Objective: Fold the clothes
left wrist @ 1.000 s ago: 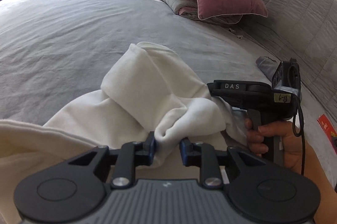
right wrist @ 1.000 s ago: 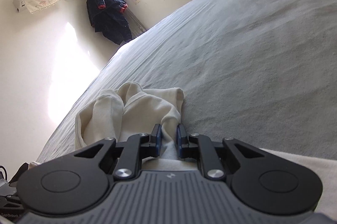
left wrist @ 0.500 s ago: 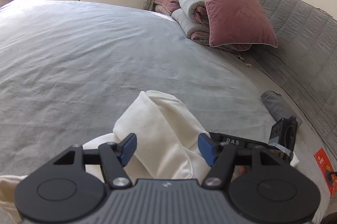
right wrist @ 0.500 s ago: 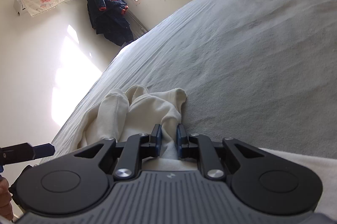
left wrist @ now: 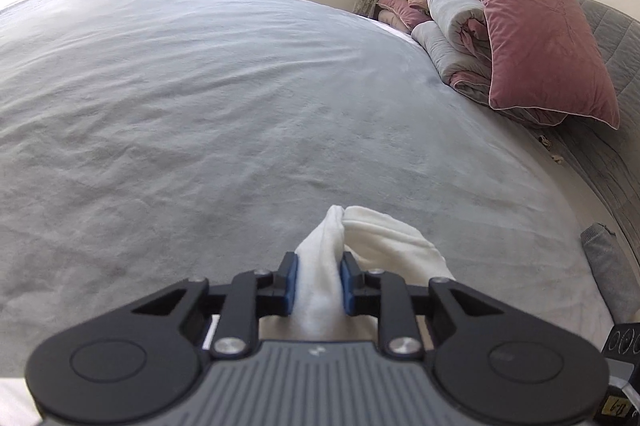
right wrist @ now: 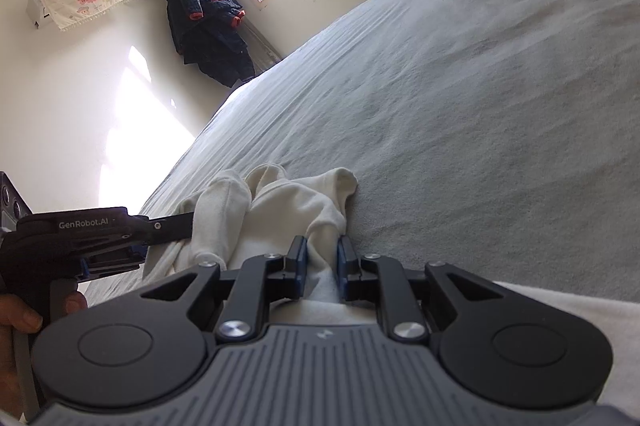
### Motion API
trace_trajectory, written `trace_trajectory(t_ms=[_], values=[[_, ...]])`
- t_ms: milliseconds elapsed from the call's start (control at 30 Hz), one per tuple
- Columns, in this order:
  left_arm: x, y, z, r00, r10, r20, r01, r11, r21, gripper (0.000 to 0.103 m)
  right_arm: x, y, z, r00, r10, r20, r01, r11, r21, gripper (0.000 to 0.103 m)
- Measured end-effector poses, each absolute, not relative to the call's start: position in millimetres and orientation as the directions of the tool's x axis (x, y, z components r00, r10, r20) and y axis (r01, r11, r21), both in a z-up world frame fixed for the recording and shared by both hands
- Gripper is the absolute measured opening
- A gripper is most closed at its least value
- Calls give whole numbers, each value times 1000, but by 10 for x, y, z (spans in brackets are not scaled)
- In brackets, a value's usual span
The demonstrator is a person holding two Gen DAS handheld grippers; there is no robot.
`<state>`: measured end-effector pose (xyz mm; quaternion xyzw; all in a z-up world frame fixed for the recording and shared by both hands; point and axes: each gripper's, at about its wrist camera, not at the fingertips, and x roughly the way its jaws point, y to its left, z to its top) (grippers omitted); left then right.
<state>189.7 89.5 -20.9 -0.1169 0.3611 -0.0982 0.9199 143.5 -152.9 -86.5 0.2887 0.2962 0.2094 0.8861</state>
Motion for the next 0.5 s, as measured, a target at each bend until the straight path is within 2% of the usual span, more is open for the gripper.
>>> trace_trajectory(t_ms=[100,500], values=[[1854,922,-107,755,-217,-619,70,965,-253,11,1425,-1557,-887,737,542,-403,-201,746,635,17],[1933,1255,337,855,1,-519,-60,994,-97,10,1410,-1582,-898,736,545,-402,-206,746,633,18]])
